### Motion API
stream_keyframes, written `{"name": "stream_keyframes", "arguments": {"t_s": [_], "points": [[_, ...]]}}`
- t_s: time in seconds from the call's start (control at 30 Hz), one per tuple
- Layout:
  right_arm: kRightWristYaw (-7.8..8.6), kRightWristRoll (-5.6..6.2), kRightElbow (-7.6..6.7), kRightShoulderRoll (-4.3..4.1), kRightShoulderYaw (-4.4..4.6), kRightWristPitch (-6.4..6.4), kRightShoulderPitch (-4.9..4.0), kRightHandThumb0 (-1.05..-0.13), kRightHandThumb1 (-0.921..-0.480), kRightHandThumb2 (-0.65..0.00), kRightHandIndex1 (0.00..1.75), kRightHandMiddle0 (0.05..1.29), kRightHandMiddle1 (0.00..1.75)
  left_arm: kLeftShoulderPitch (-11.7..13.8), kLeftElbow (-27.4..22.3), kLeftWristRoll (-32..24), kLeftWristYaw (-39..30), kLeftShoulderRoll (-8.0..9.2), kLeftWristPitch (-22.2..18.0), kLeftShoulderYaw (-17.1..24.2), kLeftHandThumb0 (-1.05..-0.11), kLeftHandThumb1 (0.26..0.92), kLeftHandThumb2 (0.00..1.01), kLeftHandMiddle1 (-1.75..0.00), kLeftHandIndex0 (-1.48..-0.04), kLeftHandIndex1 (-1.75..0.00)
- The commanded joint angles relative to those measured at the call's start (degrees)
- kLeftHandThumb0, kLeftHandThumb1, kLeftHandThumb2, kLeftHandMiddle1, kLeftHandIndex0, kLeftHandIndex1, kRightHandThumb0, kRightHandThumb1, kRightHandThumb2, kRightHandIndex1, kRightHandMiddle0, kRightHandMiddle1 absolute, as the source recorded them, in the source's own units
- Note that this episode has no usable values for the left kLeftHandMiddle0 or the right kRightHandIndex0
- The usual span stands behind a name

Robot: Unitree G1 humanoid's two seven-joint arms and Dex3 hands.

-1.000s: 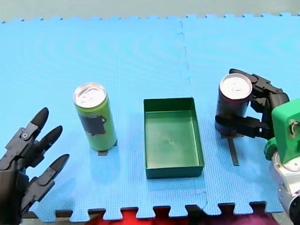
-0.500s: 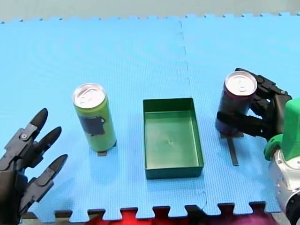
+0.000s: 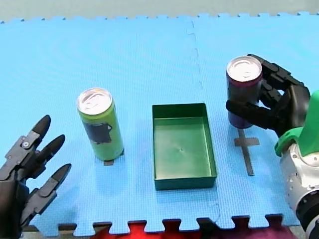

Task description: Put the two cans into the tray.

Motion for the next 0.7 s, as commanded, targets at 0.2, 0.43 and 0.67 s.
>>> {"name": "stream_keyframes", "arguments": {"t_s": [0.2, 0.43, 0.67], "points": [[-0.24, -0.43, -1.62, 0.53, 0.87, -1.15, -0.36, -0.349, -0.779, 0.0, 0.0, 1.24, 0.0, -0.73, 0.82, -0.93, -0.81, 0.3, 0.31, 0.0, -1.048, 0.921, 0.16, 0.0, -0.43, 0.0], [-0.59, -1.48, -2.07, 0.56, 1.96, -1.63, -0.59, -0.356, -0.775, 0.0, 0.0, 1.24, 0.0, -1.28, 2.01, -0.95, -1.15, 0.07, -0.9, 0.09, -1.048, 0.921, 0.15, 0.0, -0.43, 0.0], [-0.53, -1.42, -2.63, 1.07, 2.33, -1.79, -0.49, -0.362, -0.771, 0.0, 0.0, 1.25, 0.0, -1.85, 3.09, -0.89, -1.2, 0.12, -1.62, 0.13, -1.048, 0.921, 0.15, 0.0, -0.44, 0.0]]}}
